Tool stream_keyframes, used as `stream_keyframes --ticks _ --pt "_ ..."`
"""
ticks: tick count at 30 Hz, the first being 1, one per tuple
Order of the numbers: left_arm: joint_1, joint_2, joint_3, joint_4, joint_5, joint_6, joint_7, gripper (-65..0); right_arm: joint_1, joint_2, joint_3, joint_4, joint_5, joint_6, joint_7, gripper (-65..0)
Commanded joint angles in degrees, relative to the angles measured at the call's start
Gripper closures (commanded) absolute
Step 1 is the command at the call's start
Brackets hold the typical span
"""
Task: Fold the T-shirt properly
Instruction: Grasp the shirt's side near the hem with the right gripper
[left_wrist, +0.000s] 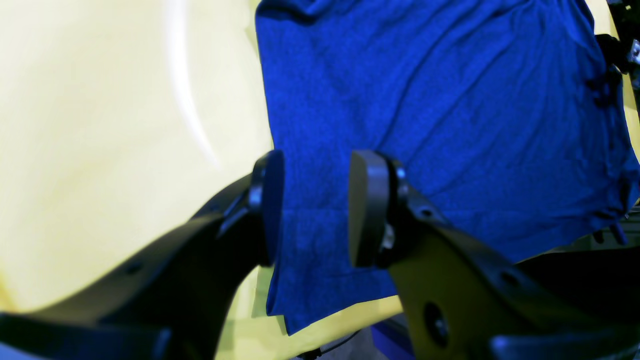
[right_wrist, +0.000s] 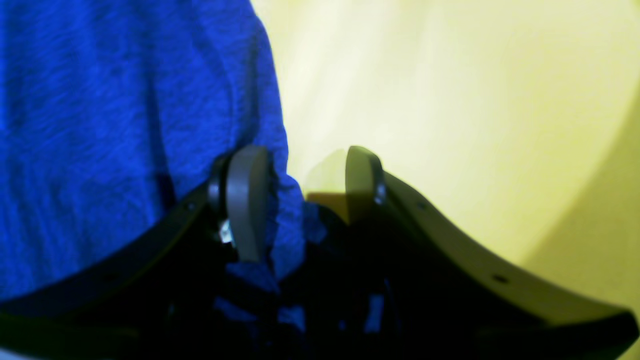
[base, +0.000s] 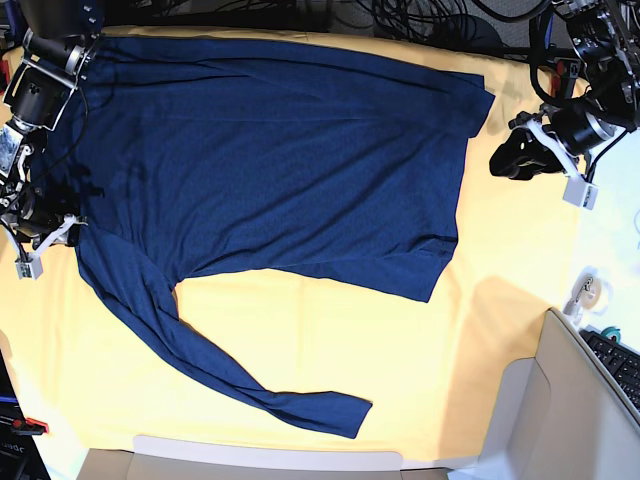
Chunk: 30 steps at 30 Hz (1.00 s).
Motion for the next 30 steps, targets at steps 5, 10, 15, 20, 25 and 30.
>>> stream_keyframes --ticks 5,10,15,20,25,30 --pt "-0.3 -1.0 -0.4 0.9 -1.0 -0.1 -0.5 -21.6 -0.4 0.1 -0.4 0.0 -0.5 1.1 -2.8 -25.0" --pt "-0.3 -0.9 -0.4 0.9 -1.0 -0.1 -0.5 -21.6 -0.7 -0.1 -0.4 0.1 -0.5 1.1 -2.8 -24.9" --pt "-0.3 -0.9 -0.4 0.9 -1.0 -0.1 -0.5 -21.6 -0.8 -1.1 -0.4 0.2 -0.5 1.1 -2.8 -24.9" --pt "-0.3 -0.9 -0.4 0.9 -1.0 -0.1 -0.5 -21.6 -3.1 -2.5 -0.4 5.2 -0.5 1.1 -2.8 -24.9" --pt "-0.3 -0.9 -0.4 0.9 -1.0 -0.1 -0.6 -21.6 -4.1 -3.1 -0.4 6.9 -0.5 1.1 -2.8 -24.9" --pt "-0.3 -0.9 -0.4 0.9 -1.0 -0.1 -0.6 -21.6 -4.9 -3.2 -0.3 7.1 -0.5 1.1 -2.8 -24.9"
